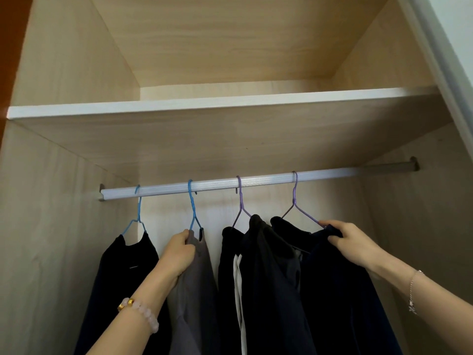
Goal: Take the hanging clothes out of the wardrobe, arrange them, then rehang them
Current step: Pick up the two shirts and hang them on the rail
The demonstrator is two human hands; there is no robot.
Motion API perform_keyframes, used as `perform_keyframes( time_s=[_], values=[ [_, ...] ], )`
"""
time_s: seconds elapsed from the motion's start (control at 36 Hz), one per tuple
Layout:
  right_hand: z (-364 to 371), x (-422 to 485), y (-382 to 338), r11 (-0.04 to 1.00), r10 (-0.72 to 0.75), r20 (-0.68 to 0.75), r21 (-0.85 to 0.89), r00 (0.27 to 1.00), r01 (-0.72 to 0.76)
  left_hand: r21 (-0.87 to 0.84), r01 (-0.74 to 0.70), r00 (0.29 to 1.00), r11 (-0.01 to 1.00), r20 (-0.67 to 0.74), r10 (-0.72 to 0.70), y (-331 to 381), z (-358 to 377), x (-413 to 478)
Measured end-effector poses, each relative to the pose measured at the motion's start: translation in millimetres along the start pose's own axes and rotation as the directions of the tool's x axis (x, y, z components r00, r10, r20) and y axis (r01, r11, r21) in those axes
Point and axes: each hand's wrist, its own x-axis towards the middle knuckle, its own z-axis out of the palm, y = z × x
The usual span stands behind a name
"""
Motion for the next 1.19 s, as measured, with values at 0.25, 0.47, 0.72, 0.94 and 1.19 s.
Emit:
perform_keyframes(
  time_s=[0.25,0.47,0.72,0.94,1.19],
  values=[
    [1.2,-1.8,-2.6,1.000,-0.011,0.022,0.015,1.000,0.011,0.020,-0.020,0.999,1.000,-0.039,0.021,-10.4,4.3,4.9],
    [-4.6,-11.0,2.9,0.999,-0.003,0.038,0.050,0.999,0.001,0.064,-0.051,0.998,0.997,-0.031,0.053,-5.2,5.0,-9.4],
    [-8.0,-75.2,26.2,0.976,0.061,0.138,0.201,0.989,-0.088,0.618,-0.293,0.855,0.729,-0.172,0.489,1.3,29.6,-80.4],
    [-46.1,-158.9,53.3,0.991,0.134,0.433,-0.048,0.891,-0.125,0.240,-0.650,0.717,0.721,-0.122,0.686,3.7,120.3,-171.1],
    [-103.0,-218.2,102.1,0.879,-0.350,-0.063,-0.368,0.935,0.304,-0.074,-0.463,0.820,0.883,0.343,0.459,6.3,258.8,-282.0]
  ],
)
